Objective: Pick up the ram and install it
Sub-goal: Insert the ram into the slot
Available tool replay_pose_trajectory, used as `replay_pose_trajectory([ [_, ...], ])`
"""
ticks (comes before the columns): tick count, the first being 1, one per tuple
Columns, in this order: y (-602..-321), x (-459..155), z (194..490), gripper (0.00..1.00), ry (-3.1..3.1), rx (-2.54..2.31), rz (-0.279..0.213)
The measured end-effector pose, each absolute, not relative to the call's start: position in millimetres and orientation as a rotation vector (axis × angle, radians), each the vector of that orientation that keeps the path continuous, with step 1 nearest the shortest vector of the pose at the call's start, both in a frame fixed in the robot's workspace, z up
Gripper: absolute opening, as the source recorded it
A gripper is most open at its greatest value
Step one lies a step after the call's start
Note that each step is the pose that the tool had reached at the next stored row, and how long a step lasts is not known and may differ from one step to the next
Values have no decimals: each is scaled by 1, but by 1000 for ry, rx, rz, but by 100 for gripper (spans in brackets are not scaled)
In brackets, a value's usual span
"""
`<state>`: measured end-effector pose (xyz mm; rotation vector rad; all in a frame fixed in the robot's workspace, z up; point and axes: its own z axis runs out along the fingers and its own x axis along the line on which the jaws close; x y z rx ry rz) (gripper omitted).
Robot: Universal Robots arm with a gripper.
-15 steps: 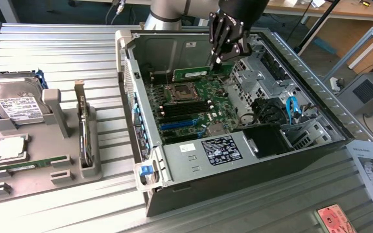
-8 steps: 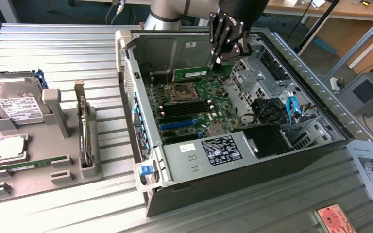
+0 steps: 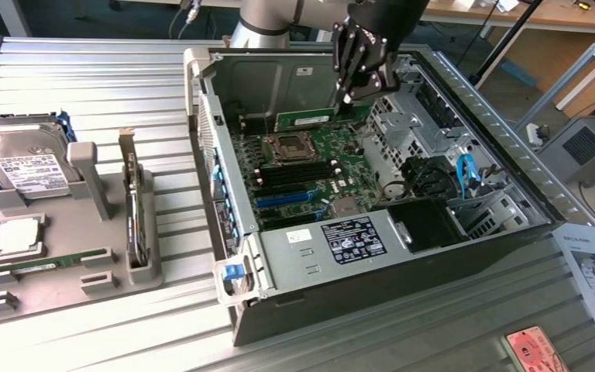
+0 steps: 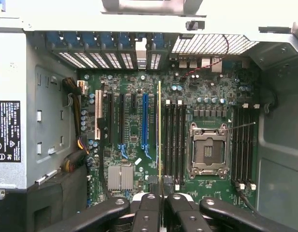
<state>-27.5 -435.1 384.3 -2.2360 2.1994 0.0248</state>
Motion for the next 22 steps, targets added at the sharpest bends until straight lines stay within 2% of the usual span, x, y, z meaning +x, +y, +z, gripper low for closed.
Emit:
replay_pose_trajectory([
  [22, -435, -27, 372, 12, 2199, -2236, 24],
])
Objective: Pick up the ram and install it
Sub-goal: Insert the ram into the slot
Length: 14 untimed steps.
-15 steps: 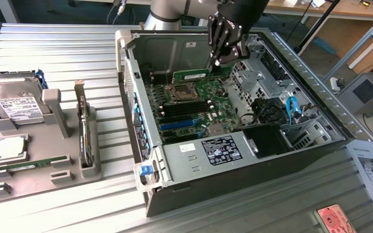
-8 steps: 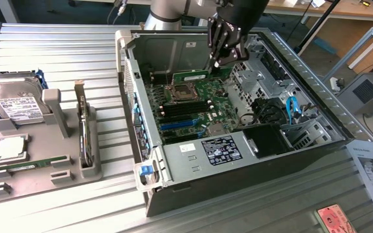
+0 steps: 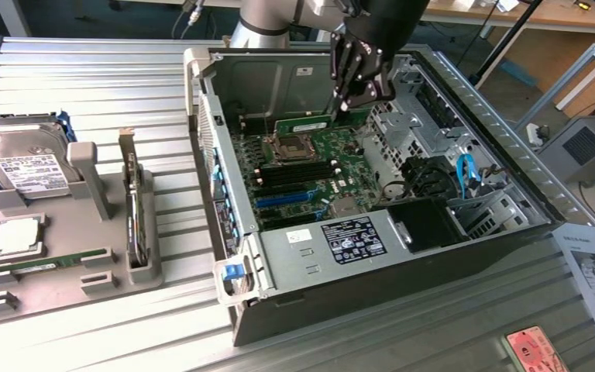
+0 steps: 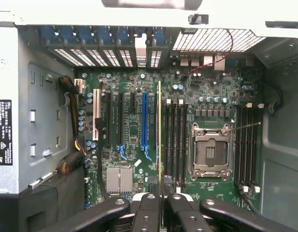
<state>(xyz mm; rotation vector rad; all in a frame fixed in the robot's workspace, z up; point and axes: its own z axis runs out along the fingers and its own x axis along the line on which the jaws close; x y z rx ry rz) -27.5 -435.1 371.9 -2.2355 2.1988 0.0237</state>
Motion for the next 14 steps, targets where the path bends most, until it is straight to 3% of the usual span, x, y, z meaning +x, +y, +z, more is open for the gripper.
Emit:
replay_pose_trajectory([
  [14, -435, -28, 359, 12, 2198, -2234, 22],
])
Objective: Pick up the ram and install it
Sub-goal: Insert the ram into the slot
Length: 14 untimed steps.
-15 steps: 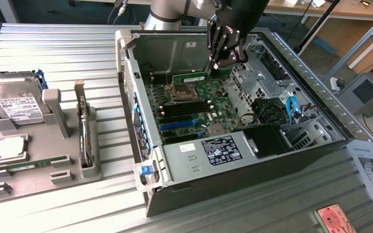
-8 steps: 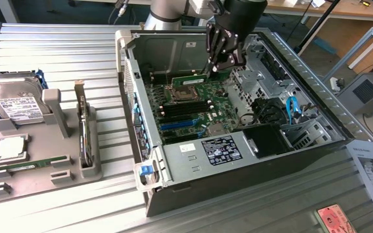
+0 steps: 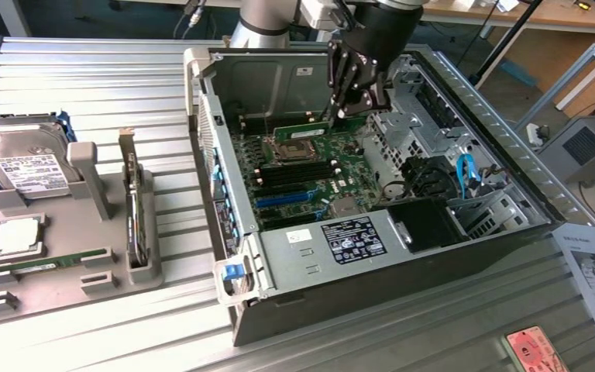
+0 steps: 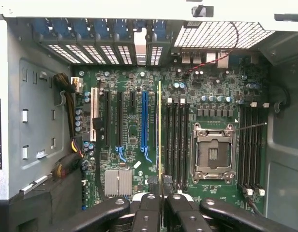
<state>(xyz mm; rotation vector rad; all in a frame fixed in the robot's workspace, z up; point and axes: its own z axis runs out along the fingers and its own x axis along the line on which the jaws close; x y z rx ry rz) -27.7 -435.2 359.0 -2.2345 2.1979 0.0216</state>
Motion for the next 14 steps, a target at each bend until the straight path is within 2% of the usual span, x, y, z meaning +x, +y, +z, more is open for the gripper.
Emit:
replay_pose_trajectory([
  [14, -433, -28, 354, 12, 2200, -2233, 22],
])
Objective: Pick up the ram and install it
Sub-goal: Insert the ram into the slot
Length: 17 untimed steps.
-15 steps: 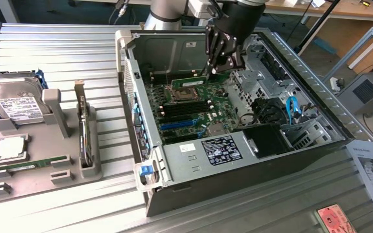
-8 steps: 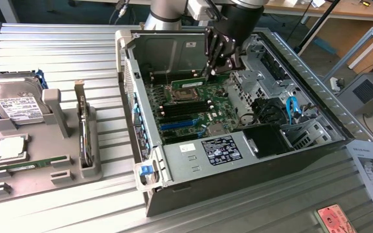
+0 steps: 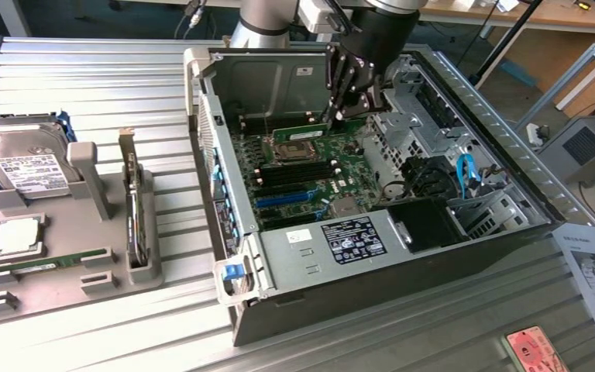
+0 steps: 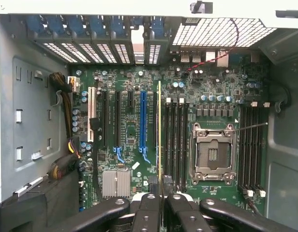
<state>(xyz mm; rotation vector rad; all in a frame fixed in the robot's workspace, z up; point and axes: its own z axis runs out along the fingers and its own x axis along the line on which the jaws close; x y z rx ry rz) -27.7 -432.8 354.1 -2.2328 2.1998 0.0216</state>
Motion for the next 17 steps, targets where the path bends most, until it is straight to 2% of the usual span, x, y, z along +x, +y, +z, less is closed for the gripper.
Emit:
replay_pose_trajectory([
  [17, -432, -18, 354, 12, 2200, -2233, 22],
])
